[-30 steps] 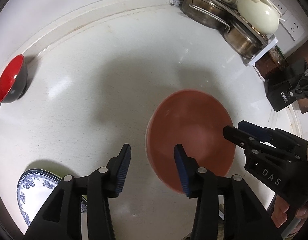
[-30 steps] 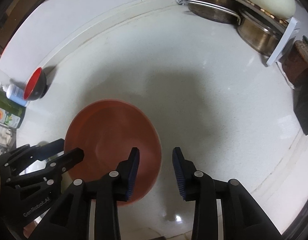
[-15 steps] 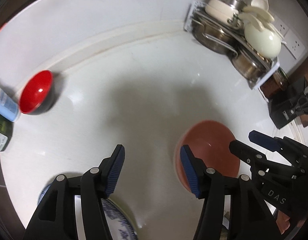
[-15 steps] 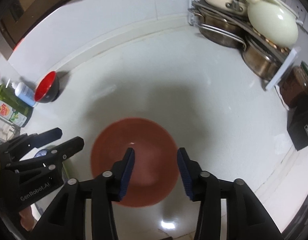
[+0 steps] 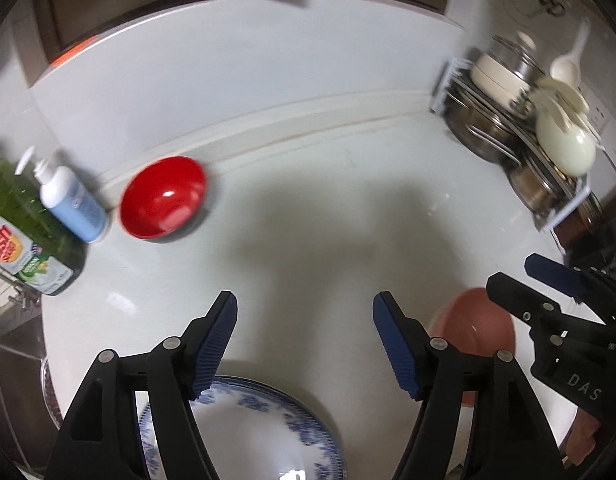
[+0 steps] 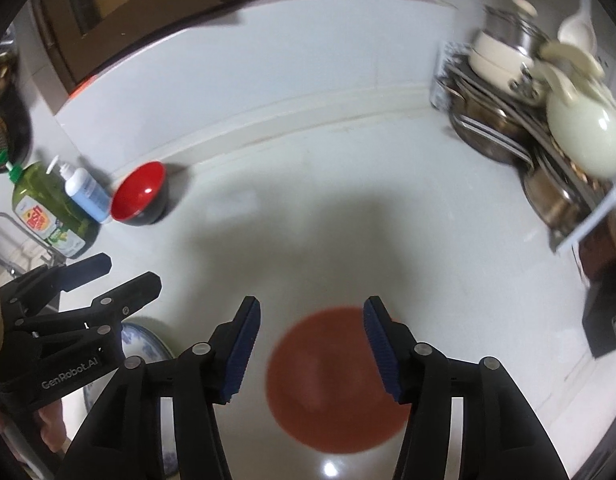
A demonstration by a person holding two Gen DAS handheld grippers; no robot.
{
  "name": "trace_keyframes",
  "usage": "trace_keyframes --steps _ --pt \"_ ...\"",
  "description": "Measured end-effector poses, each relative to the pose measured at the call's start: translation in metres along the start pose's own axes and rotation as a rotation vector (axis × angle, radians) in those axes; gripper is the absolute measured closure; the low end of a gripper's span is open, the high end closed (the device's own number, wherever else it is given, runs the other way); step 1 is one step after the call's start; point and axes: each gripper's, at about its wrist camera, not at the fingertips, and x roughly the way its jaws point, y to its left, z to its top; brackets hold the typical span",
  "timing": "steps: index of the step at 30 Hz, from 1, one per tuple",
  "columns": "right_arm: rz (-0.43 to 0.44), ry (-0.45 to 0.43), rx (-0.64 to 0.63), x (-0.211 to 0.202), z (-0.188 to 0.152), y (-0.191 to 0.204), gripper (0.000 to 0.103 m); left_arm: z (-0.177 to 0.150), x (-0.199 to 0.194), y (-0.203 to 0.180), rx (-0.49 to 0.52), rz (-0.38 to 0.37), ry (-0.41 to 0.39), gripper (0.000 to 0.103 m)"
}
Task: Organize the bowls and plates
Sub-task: 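Move both tools to the rim of the red-and-black bowl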
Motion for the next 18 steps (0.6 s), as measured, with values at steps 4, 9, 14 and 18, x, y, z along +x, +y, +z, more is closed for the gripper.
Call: trace_keyframes --steps 4,9,14,18 --pt "0.019 -0.030 -0.043 0.000 0.017 0.019 0.044 0.009 -0.009 0.024 -0.034 0.043 -0.030 0.029" --pt "0.049 -0.047 -0.077 0.005 0.040 0.045 0.044 0.019 -0.016 0.055 -0.075 0.081 -0.052 0.029" --pt "0.072 -0.064 -0.127 0.012 0.062 0.074 0.044 0.030 -0.019 0.085 -0.114 0.118 -0.069 0.029" --pt "0.095 -0.083 -0.159 0.018 0.077 0.095 0.044 0.036 -0.020 0.107 -0.137 0.150 -0.077 0.028"
